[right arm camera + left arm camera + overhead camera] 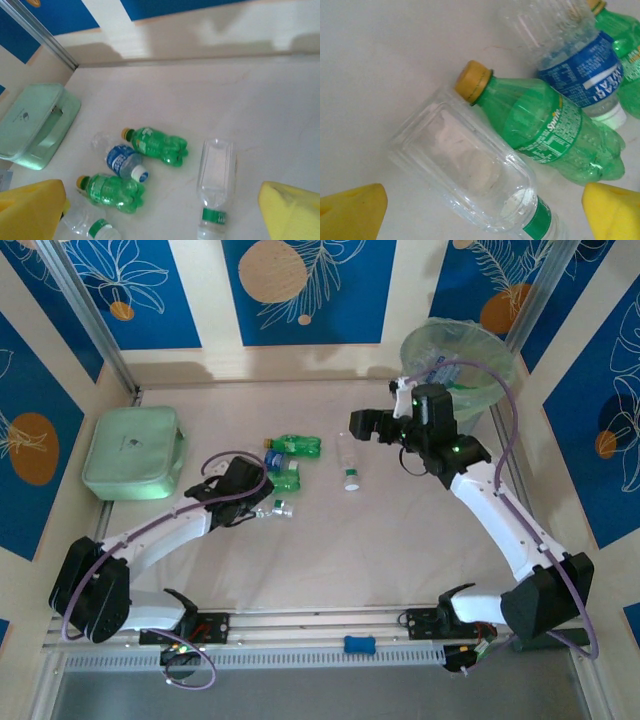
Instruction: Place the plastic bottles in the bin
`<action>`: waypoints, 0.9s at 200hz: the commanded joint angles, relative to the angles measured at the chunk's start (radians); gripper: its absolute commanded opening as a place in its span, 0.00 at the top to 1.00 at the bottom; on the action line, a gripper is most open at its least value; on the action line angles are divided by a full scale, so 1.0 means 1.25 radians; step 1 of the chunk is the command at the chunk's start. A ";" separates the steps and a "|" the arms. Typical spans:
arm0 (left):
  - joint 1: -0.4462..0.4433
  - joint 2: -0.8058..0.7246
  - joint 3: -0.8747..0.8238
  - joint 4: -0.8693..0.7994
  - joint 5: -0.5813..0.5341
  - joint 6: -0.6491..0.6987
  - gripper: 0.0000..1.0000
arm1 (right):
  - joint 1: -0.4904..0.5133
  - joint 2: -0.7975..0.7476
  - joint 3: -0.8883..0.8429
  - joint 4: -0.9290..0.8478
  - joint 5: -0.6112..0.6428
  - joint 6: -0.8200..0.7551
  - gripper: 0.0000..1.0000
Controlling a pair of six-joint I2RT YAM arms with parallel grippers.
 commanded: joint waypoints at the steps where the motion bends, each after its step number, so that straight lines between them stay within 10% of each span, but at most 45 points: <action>1: 0.001 -0.003 0.005 -0.053 -0.041 -0.143 0.00 | 0.014 -0.041 -0.037 0.028 0.012 0.038 0.01; 180: 0.031 0.276 0.074 0.003 0.020 -0.362 0.12 | 0.068 -0.115 -0.200 0.009 0.048 0.089 0.01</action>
